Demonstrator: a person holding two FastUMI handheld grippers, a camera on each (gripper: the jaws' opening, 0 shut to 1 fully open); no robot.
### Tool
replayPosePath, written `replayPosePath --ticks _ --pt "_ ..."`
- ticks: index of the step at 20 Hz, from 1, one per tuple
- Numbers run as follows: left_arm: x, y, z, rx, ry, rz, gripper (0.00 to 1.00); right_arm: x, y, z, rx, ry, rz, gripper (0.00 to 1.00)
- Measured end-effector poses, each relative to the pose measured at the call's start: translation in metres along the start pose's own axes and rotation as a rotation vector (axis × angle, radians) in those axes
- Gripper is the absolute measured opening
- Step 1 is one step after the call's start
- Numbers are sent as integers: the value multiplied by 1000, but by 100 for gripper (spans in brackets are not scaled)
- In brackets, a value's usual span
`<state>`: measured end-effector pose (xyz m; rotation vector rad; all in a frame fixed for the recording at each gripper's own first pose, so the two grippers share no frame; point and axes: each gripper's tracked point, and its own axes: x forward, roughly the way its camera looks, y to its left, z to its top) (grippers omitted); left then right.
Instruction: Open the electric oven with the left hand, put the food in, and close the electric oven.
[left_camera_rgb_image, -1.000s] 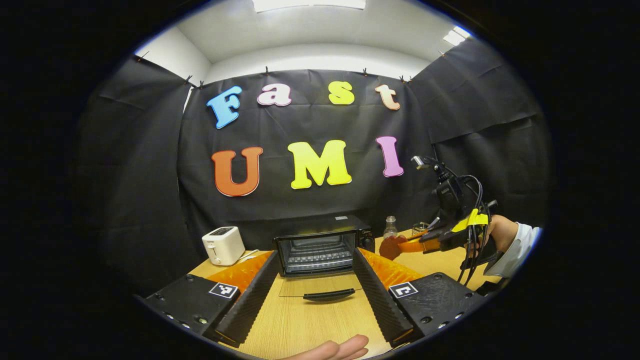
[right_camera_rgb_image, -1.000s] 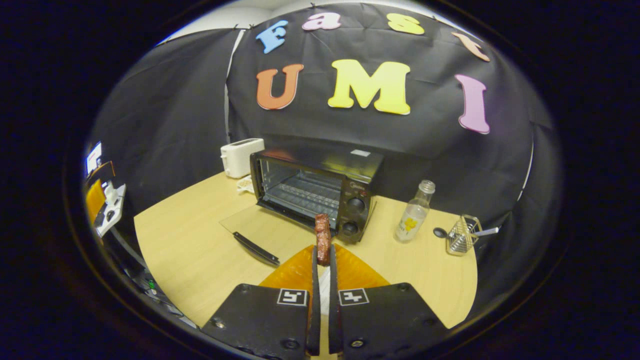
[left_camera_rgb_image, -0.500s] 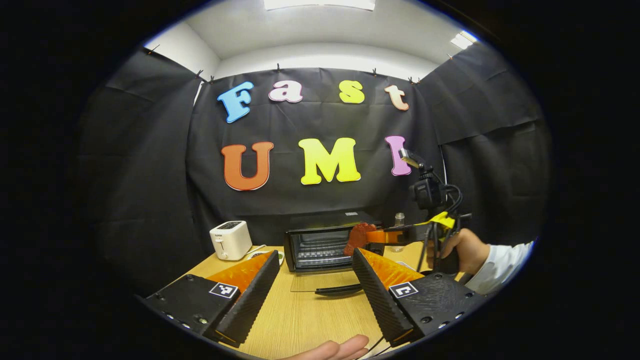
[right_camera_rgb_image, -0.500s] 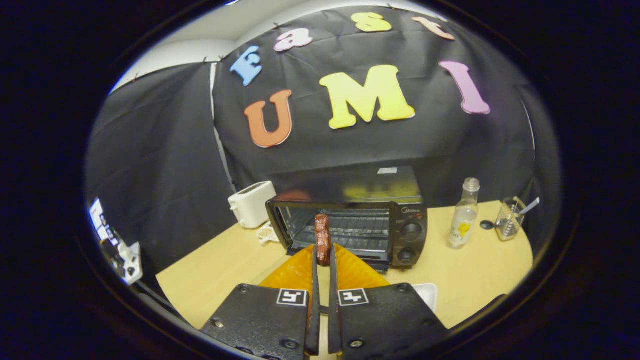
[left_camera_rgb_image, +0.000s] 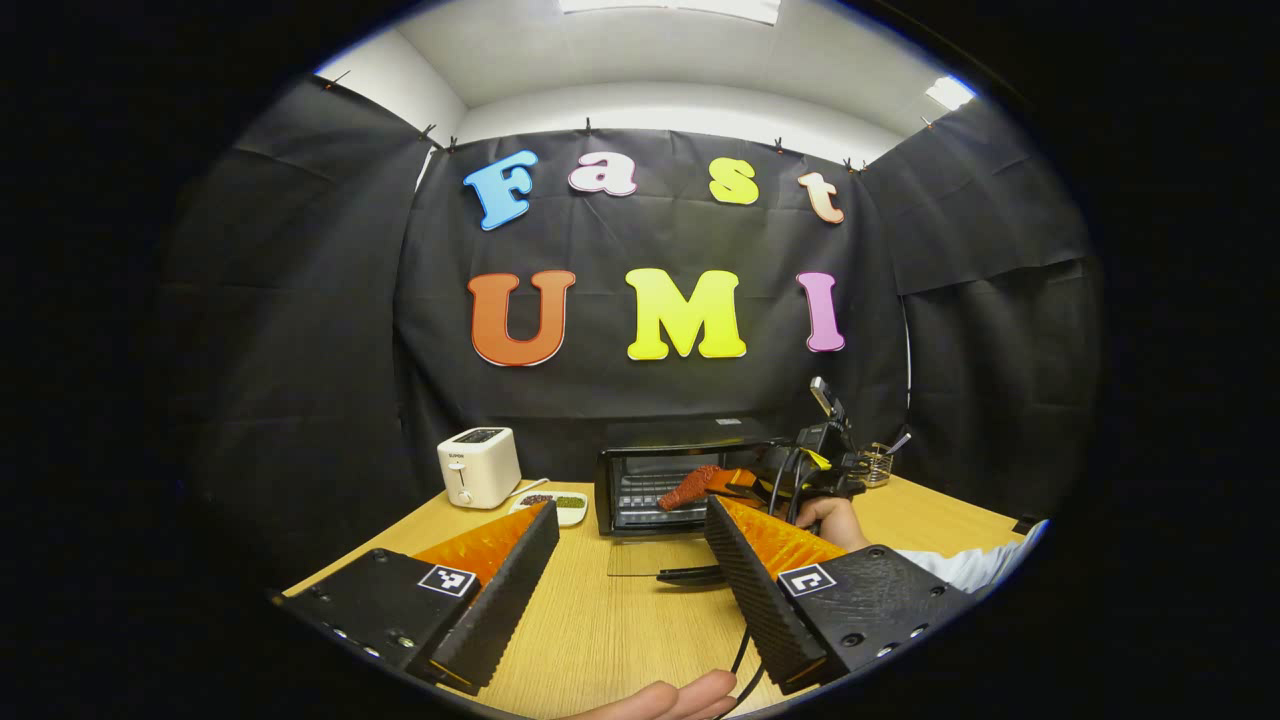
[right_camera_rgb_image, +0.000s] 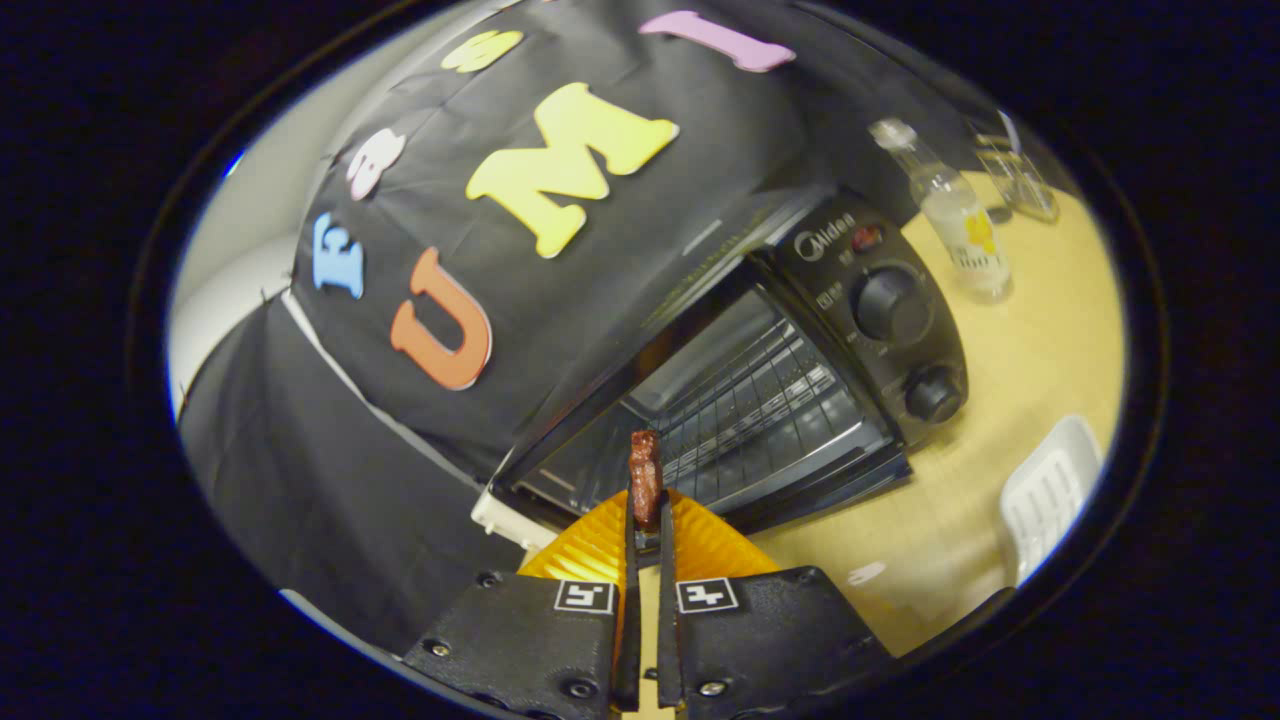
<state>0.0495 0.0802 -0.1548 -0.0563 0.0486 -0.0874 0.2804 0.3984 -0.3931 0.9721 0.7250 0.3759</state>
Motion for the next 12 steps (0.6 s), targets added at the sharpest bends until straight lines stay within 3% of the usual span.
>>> replayPosePath --ticks 2,5,9,12 --pt "5 11 -4 -17 9 22 94 29 -5 12 152 -58 17 9" --pt "7 19 -12 -38 46 33 94 57 -29 14 263 -98 -32 10" --pt "2 27 -19 -27 63 39 94 76 -34 9 204 -115 -42 10" --pt "-1 29 -20 -36 61 40 94 72 -34 7 83 -123 -78 10"
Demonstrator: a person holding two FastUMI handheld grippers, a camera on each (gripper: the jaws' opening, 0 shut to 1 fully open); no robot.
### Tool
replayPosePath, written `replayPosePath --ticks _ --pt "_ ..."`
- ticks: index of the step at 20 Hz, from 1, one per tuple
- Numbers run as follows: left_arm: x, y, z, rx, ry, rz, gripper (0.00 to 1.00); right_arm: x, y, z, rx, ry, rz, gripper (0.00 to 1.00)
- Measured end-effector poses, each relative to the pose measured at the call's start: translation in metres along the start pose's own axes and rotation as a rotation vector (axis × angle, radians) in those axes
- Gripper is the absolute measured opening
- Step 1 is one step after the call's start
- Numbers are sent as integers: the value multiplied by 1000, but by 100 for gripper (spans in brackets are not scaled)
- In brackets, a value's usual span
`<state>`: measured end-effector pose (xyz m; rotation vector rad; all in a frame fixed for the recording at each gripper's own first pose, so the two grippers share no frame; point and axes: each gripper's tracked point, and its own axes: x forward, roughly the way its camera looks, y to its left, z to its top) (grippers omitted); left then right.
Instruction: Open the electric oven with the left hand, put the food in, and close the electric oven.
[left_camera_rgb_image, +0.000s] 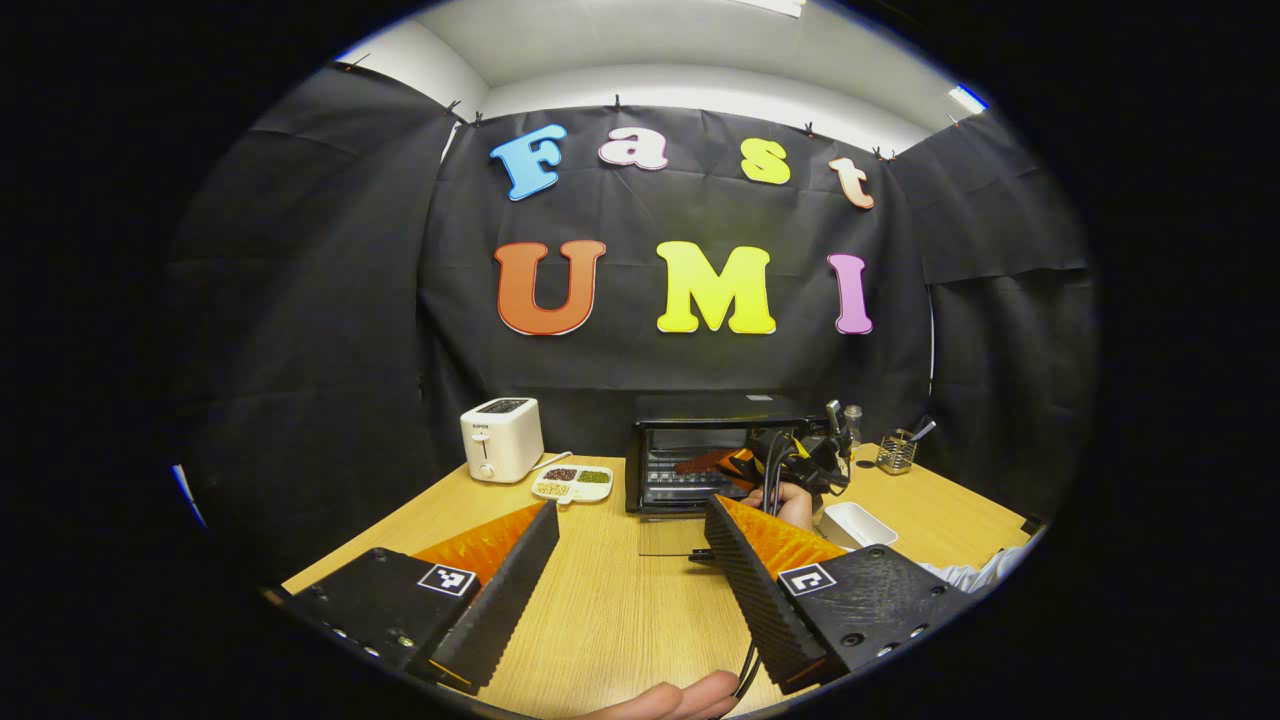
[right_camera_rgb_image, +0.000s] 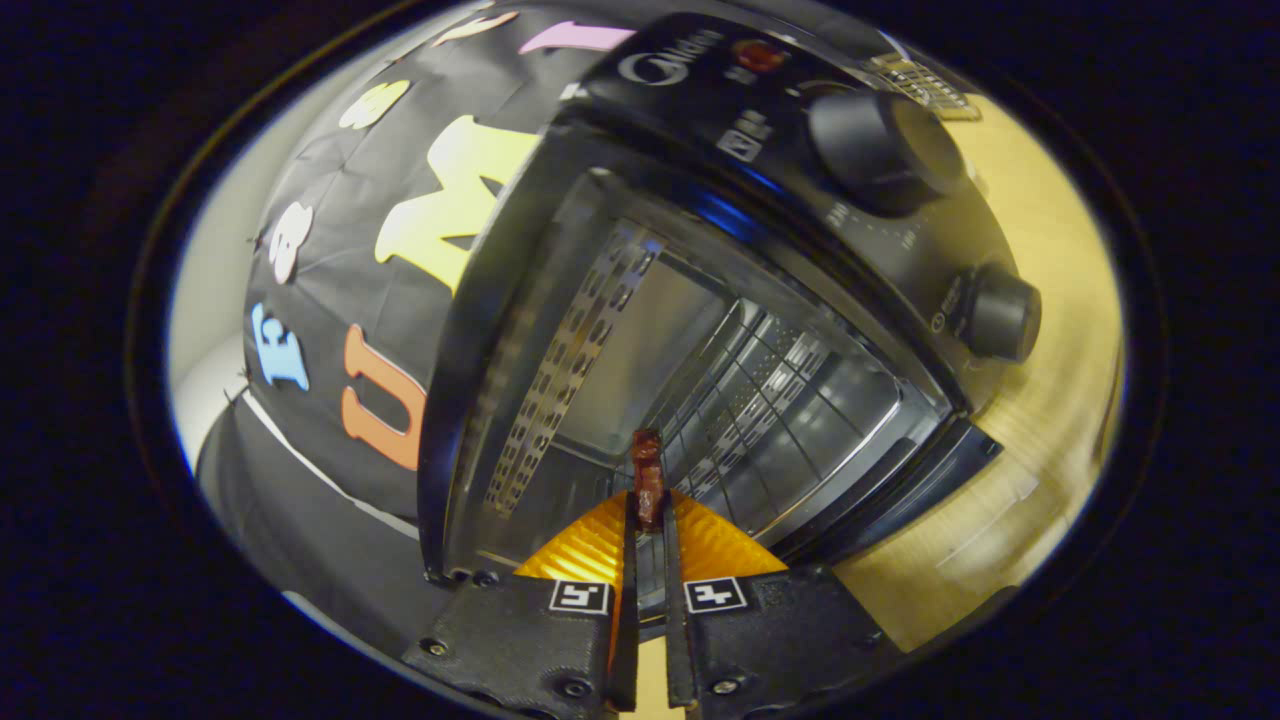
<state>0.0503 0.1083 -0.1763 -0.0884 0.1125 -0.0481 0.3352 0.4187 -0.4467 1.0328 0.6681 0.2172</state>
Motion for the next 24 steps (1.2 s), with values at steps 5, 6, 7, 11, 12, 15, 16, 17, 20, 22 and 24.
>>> replayPosePath --ticks 5,6,7,11,12,15,16,17,20,22,24 --pt "-8 -1 -2 1 7 -22 94 -14 -3 5 -263 -23 -76 30" --pt "-8 -2 -3 -3 8 -28 94 -20 -2 5 -301 -22 -84 37" --pt "-10 -3 -5 -7 14 -35 94 -25 2 4 -333 -16 -80 40" --pt "-9 3 -9 35 9 -11 94 -50 8 7 -464 -27 -82 67" --pt "-7 3 -12 45 9 -8 94 -57 11 4 -486 -18 -73 88" --pt "0 -7 -26 67 37 -35 94 -88 22 2 -524 11 -51 96" --pt "1 -11 -28 73 41 -49 94 -98 25 2 -545 19 -46 97" --pt "2 -14 -29 78 46 -60 94 -110 30 3 -565 16 -36 94" --pt "9 -21 -35 86 57 -79 94 -144 37 11 -626 16 -37 97" --pt "15 -23 -43 70 83 -74 94 -170 48 18 -663 0 -13 97" --pt "20 -34 -59 51 130 -101 95 -192 49 24 -713 -33 -2 97"
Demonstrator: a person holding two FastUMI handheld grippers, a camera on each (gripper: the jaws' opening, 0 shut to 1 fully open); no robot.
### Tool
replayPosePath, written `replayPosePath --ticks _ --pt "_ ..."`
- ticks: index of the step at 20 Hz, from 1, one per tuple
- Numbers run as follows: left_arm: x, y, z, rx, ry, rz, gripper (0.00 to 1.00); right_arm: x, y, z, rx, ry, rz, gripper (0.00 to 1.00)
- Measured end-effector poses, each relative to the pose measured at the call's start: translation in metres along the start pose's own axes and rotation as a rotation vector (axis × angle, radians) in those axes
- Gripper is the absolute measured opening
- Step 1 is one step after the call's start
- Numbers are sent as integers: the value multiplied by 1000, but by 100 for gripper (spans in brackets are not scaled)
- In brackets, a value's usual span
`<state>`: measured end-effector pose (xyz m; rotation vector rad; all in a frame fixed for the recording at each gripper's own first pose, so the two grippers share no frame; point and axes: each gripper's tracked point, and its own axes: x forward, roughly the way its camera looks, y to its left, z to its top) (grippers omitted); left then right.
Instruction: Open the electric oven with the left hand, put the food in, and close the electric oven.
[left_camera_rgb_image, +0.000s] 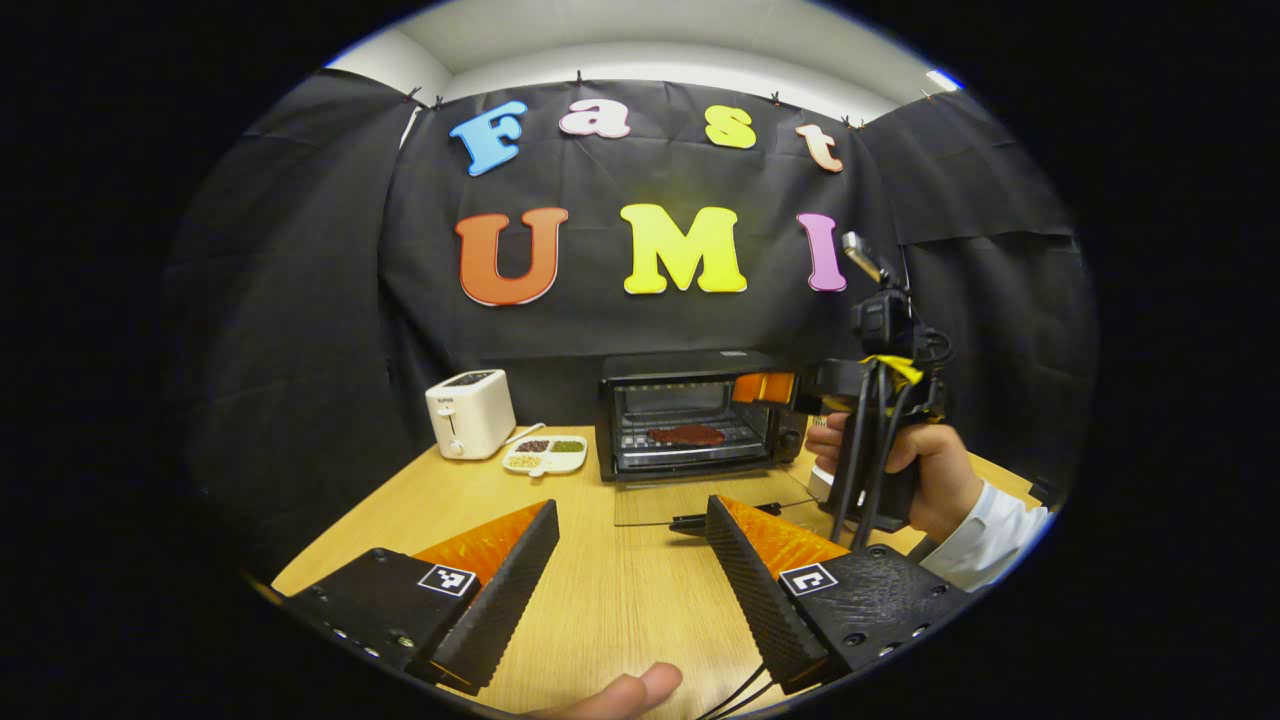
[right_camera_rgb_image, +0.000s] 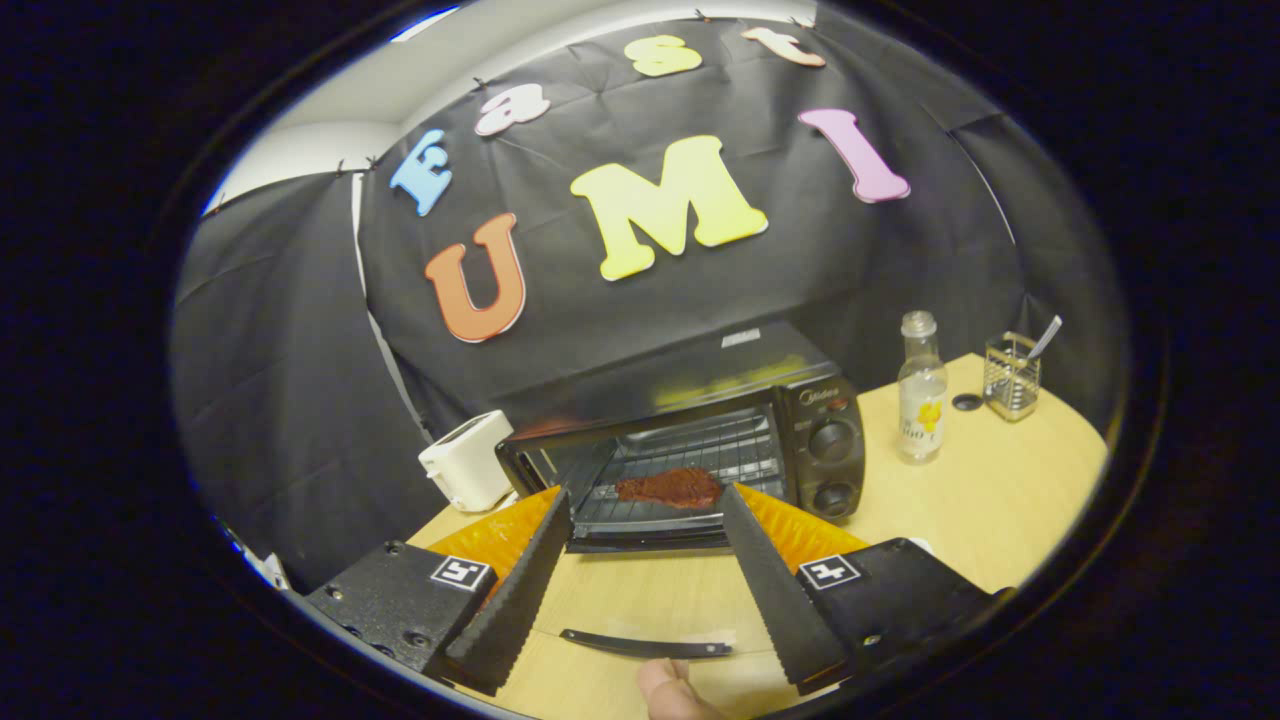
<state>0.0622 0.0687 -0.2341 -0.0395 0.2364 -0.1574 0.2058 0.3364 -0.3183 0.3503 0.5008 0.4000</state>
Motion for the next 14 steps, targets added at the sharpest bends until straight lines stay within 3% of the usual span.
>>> replayPosePath --ticks 6,14 --pt "38 -23 -24 -44 56 -35 95 -80 -26 60 -177 -121 -34 98" --pt "99 -77 -63 -41 165 -90 95 -176 -99 134 -193 -267 -125 98"
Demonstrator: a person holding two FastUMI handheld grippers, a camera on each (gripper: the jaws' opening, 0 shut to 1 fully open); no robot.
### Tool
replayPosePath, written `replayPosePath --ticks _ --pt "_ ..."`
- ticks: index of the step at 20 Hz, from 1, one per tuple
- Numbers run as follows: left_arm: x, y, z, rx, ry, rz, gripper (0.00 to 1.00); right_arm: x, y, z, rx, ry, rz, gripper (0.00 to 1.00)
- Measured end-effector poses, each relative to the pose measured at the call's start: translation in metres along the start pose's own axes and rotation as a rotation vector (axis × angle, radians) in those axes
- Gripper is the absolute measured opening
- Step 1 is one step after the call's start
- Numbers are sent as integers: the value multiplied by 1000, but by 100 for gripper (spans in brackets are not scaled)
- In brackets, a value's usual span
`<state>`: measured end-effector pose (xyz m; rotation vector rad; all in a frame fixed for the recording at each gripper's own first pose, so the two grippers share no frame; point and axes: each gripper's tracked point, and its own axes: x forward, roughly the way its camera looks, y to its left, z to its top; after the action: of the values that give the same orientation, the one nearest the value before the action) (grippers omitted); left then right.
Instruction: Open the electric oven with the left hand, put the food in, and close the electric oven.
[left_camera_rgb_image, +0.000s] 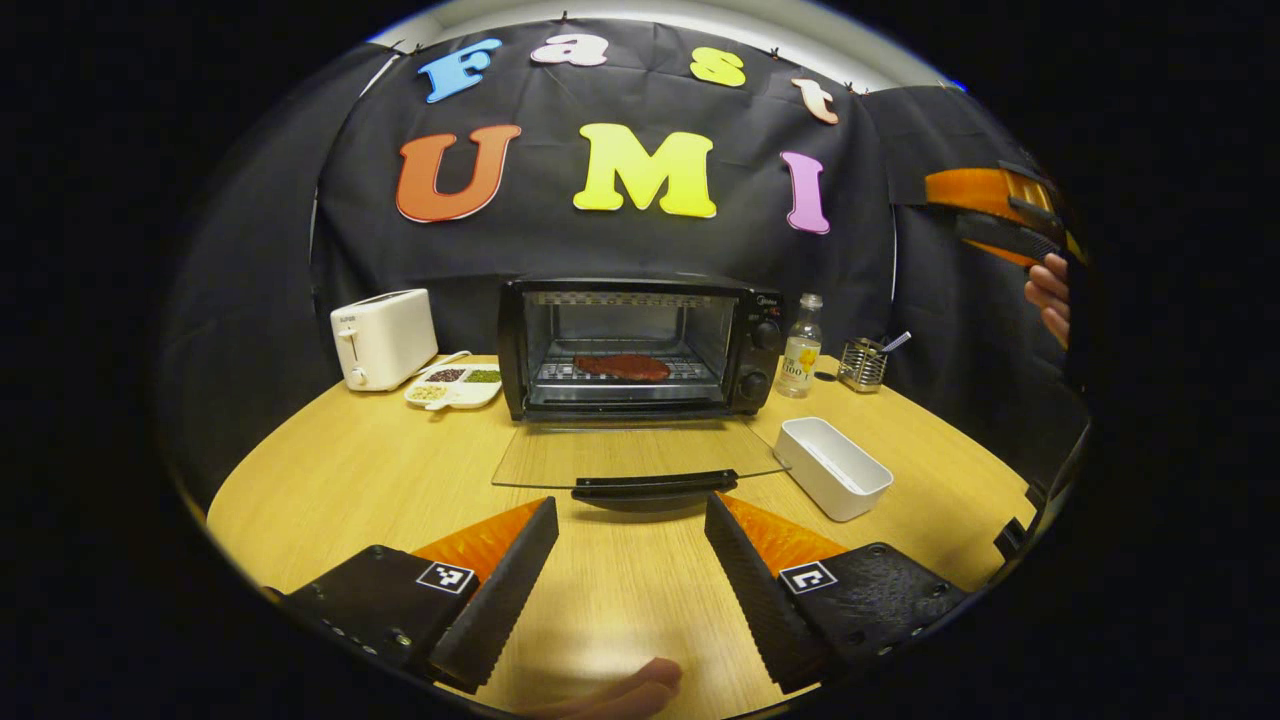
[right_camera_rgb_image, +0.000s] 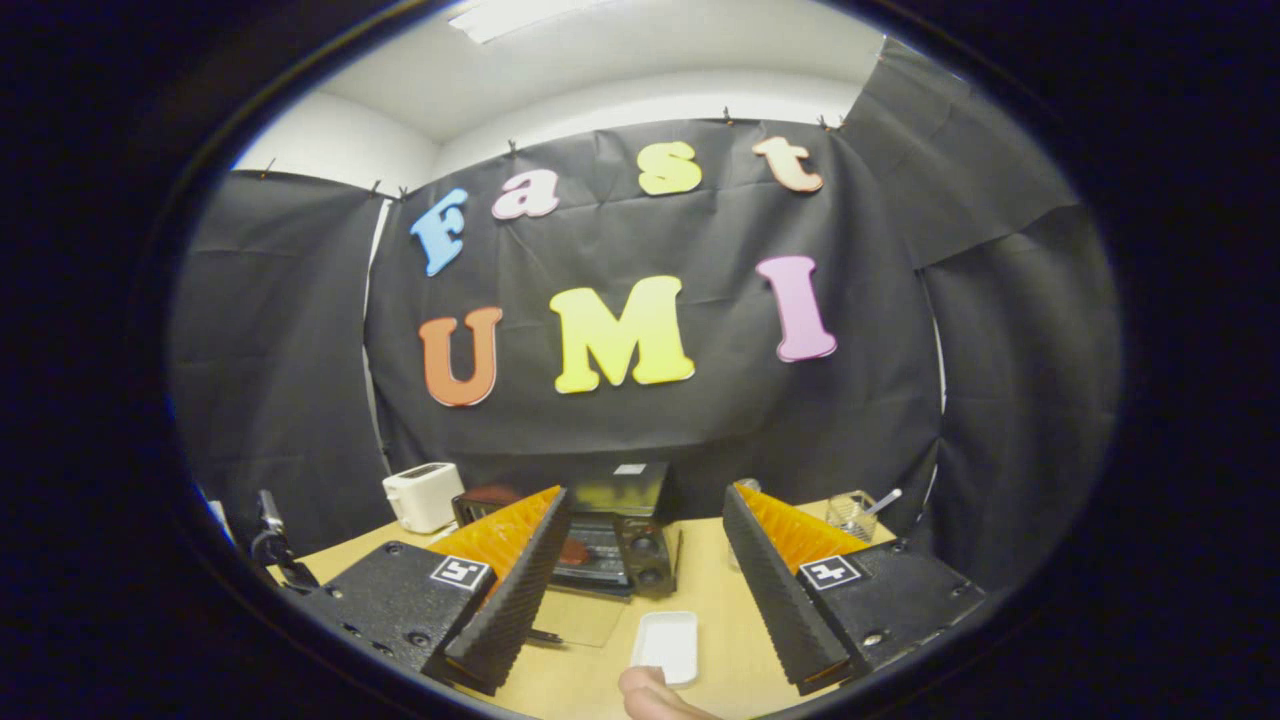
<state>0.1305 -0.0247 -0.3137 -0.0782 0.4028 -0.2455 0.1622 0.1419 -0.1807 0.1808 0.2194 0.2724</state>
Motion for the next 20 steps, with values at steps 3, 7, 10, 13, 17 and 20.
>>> replayPosePath --ticks 3,7,10,13,17,20 --pt "23 -14 -9 15 36 -2 95 -17 -35 20 -81 -52 -44 98" --pt "46 -26 -21 31 85 -2 95 -35 -69 42 -97 -112 -91 98" --pt "62 -25 -30 45 123 17 95 -41 -79 42 -93 -139 -76 98" --pt "72 -23 -33 72 140 35 95 -43 -98 46 -86 -146 -95 98" --pt "81 -20 -42 43 192 58 95 -43 -123 31 -61 -119 -111 98" --pt "81 -21 -41 38 189 61 95 -43 -127 31 -78 -120 -116 95"
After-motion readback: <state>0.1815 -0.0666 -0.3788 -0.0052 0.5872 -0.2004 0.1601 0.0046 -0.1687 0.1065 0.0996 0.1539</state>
